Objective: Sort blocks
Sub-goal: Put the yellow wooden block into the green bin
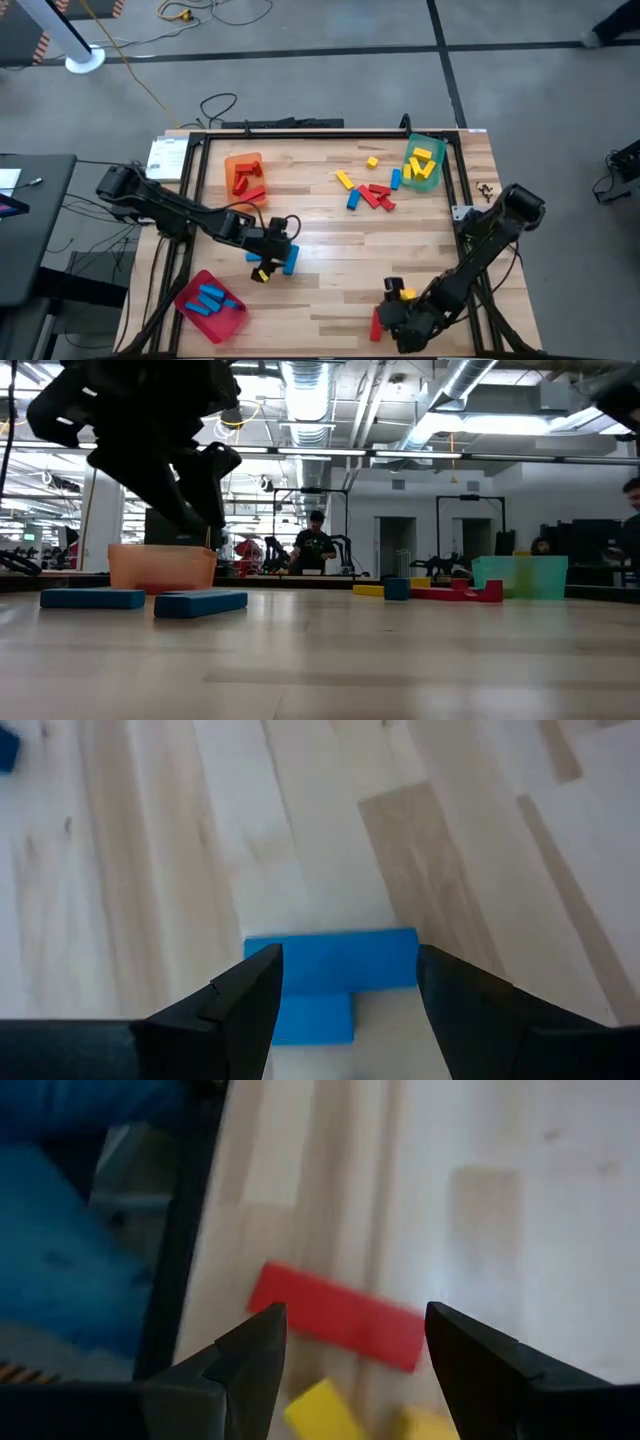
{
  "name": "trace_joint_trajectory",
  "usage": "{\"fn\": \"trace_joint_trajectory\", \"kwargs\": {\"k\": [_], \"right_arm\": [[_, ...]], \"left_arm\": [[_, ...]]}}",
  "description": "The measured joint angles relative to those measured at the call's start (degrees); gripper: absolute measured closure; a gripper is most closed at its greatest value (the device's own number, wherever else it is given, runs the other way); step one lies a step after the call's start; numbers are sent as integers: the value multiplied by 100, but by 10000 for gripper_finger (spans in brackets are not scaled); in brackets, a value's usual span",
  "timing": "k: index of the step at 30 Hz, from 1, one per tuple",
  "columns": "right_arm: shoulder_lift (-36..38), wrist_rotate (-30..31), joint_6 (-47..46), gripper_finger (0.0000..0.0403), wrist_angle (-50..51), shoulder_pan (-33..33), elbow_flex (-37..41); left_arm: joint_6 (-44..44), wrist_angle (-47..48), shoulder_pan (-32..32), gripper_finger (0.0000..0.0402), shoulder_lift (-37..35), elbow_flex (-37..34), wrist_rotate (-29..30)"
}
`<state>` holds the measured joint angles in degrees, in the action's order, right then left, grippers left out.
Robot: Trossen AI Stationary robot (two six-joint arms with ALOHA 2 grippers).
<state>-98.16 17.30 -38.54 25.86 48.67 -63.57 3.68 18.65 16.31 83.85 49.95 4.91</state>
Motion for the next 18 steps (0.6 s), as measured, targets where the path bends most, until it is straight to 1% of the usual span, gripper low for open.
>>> {"fn": "trace_joint_trajectory", "kwargs": {"k": [5,10,18], "right_arm": [[-303,-249,132,147,-96,226,0],[-517,-259,195,147,209,404,0],[-635,-262,643,147,645,490,0]], "left_arm": [[36,-358,92,178,15,1,-17],[171,-597,162,178,15,2,-15],[163,-619,163,178,15,0,-15]]}}
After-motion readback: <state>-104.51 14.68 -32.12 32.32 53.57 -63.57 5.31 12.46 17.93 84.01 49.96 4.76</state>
